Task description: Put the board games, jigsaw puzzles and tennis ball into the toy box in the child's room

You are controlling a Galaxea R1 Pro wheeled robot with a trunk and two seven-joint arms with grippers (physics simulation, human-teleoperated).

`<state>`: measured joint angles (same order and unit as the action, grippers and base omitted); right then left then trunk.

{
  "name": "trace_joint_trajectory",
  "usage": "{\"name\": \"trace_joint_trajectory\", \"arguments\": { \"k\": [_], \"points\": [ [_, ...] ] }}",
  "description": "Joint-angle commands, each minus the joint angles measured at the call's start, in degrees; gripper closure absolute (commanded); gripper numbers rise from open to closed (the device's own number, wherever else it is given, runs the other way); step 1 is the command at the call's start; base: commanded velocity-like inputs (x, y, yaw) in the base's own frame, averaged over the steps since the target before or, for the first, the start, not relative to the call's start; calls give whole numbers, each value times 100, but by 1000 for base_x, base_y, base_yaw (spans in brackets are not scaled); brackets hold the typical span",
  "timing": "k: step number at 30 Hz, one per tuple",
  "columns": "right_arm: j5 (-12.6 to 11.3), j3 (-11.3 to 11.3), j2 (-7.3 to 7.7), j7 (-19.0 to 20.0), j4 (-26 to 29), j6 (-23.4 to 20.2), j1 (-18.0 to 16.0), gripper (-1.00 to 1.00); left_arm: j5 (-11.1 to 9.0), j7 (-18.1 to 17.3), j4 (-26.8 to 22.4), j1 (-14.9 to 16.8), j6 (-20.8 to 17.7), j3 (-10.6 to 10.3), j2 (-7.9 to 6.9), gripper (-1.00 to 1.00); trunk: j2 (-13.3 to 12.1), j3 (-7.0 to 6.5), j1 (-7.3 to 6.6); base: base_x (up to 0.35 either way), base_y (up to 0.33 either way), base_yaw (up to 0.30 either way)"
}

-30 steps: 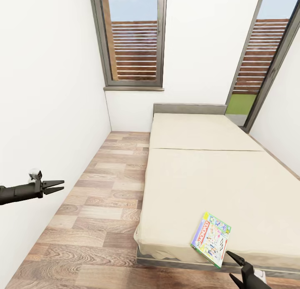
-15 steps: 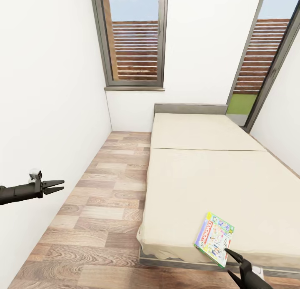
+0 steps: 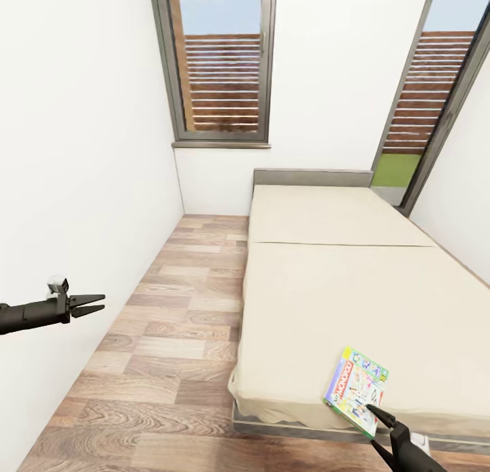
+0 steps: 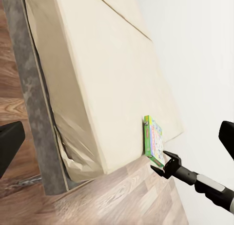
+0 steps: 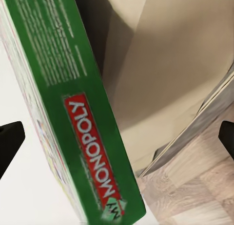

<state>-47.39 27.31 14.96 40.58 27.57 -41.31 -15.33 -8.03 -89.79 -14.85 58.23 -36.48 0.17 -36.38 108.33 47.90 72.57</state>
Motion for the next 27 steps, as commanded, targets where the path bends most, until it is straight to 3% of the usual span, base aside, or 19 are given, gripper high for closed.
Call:
{"name": "trace_joint_trajectory", "arguments": {
  "k": [1,20,21,27],
  "points": [
    [-4,21,-2,6,-1,-35,-4,-100,3,-21,0,2,-61,0,-1,-100,2,5,-1,0,146,0],
    [1,20,-2,2,-4,-35,-13,-100,3,-21,0,-1,-61,0,-1,-100,2,5,-1,0,36,0],
    [1,20,-2,2,-3,-35,-13,100,3,-21,0,-1,-61,0,-1,-100,2,5,-1,0,3,0],
    [2,20,-2,8,-3,-35,-14,100,3,-21,0,1,-61,0,-1,-100,-38,-13,-23,0,1,0]
  ]
}}
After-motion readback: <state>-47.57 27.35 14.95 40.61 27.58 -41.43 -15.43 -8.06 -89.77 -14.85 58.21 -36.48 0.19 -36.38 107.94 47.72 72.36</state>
